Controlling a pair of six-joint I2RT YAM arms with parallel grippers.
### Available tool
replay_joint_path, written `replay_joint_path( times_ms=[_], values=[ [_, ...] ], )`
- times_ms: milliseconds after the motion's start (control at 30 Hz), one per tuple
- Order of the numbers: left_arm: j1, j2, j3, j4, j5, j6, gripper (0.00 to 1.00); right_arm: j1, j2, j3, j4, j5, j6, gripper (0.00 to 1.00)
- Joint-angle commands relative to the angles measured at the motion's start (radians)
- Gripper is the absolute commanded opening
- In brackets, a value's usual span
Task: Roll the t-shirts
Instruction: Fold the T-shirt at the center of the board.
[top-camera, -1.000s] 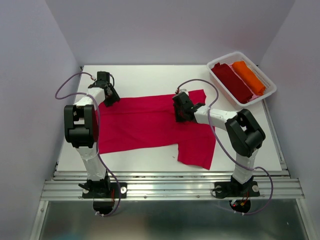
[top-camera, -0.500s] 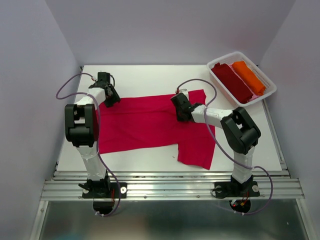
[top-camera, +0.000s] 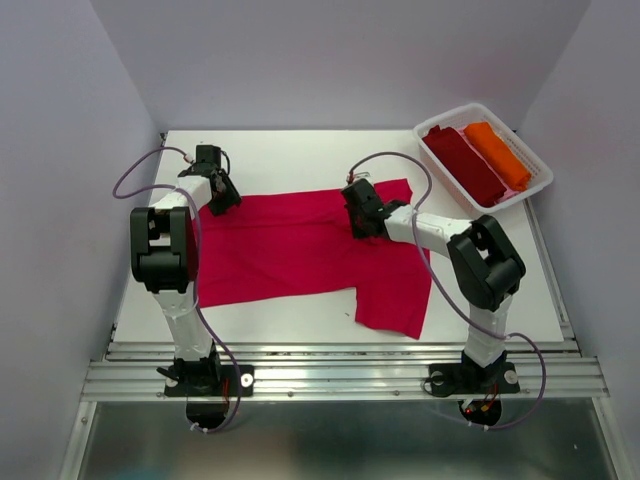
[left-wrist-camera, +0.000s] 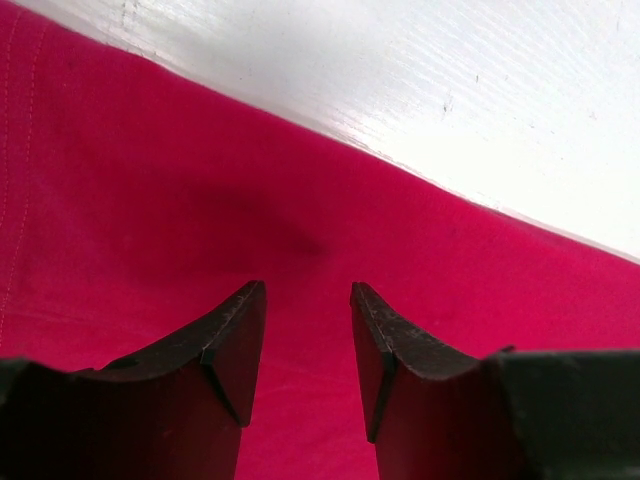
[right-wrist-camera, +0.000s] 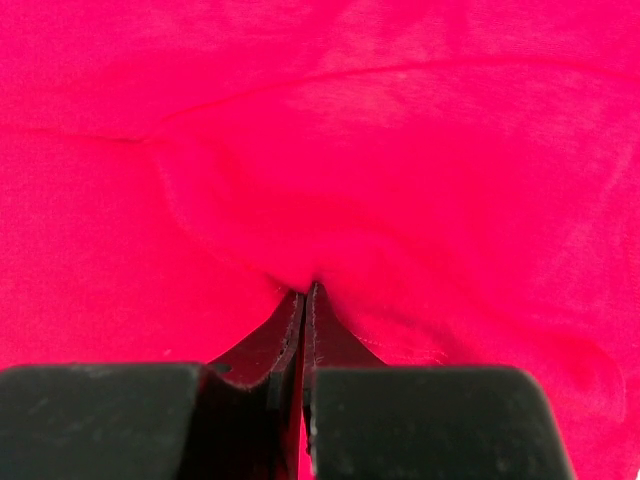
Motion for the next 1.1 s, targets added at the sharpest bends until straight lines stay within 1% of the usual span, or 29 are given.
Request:
replay_joint_path(
  times_ms=[0,133,267,333,367,433,467,500,567,633,667,700,733,767,833,867,900,933,967,1000,1067],
  values=[
    [0.002,0.003,0.003,0.000,0.002,0.013,0.51,0.003,-0.040,0.044,-0.060,-0.081,-0.029,0.01],
    [0.002,0.003,0.001,0.000,0.002,0.015,0.51,0.003,-0.048,0.030,-0.060,-0.121,-0.030,0.01],
    [0.002,0.003,0.000,-0.004,0.002,0.016,0.51,0.003,-0.066,0.029,-0.071,-0.226,-0.050,0.01],
    [0.002,0.001,-0.002,-0.006,0.001,0.015,0.53,-0.015,-0.077,0.033,-0.088,-0.276,-0.053,0.06],
    [0.002,-0.002,-0.003,-0.006,-0.001,0.016,0.53,-0.026,-0.093,0.032,-0.089,-0.292,-0.049,0.18],
    [0.002,-0.002,-0.003,-0.006,-0.002,0.016,0.54,-0.045,-0.113,0.018,-0.089,-0.321,-0.052,0.33],
    [0.002,-0.003,-0.005,-0.007,-0.002,0.016,0.55,-0.055,-0.123,0.015,-0.094,-0.303,-0.055,0.56],
    [0.002,-0.005,-0.006,-0.007,-0.001,0.016,0.55,-0.055,-0.138,0.014,-0.097,-0.293,-0.058,0.57],
    [0.002,-0.008,-0.008,-0.007,0.002,0.012,0.59,-0.086,-0.155,-0.005,-0.098,-0.256,-0.050,0.59],
    [0.002,-0.017,-0.011,-0.007,0.002,0.008,0.63,-0.166,-0.181,-0.029,-0.089,-0.287,-0.011,0.58],
    [0.002,-0.028,-0.017,-0.009,0.002,0.008,0.64,-0.221,-0.196,-0.037,-0.080,-0.295,0.020,0.54],
    [0.002,-0.035,-0.020,-0.012,0.002,0.007,0.64,-0.239,-0.198,-0.042,-0.069,-0.293,0.035,0.50],
    [0.002,-0.043,-0.023,-0.013,0.002,0.007,0.64,-0.252,-0.196,-0.045,-0.060,-0.283,0.049,0.44],
    [0.002,-0.052,-0.028,-0.016,-0.001,0.007,0.62,-0.252,-0.190,-0.036,-0.051,-0.252,0.068,0.30],
    [0.002,-0.084,-0.049,-0.013,-0.022,0.004,0.57,-0.263,-0.158,-0.013,-0.045,-0.243,0.081,0.15],
    [0.002,-0.097,-0.057,-0.007,-0.028,0.001,0.50,-0.275,-0.112,0.018,-0.046,-0.229,0.101,0.04],
    [0.002,-0.110,-0.075,-0.003,-0.033,0.001,0.38,-0.287,-0.092,0.029,-0.048,-0.226,0.109,0.01],
    [0.002,-0.115,-0.083,-0.001,-0.034,0.004,0.38,-0.296,-0.075,0.038,-0.043,-0.220,0.118,0.01],
    [0.002,-0.117,-0.087,-0.007,-0.036,0.007,0.10,-0.308,-0.049,0.044,-0.028,-0.214,0.129,0.01],
    [0.002,-0.112,-0.095,-0.010,-0.047,0.008,0.00,-0.322,-0.038,0.049,-0.017,-0.213,0.147,0.01],
    [0.002,-0.108,-0.107,-0.006,-0.050,0.015,0.00,-0.354,-0.019,0.061,0.015,-0.213,0.160,0.01]
  ],
)
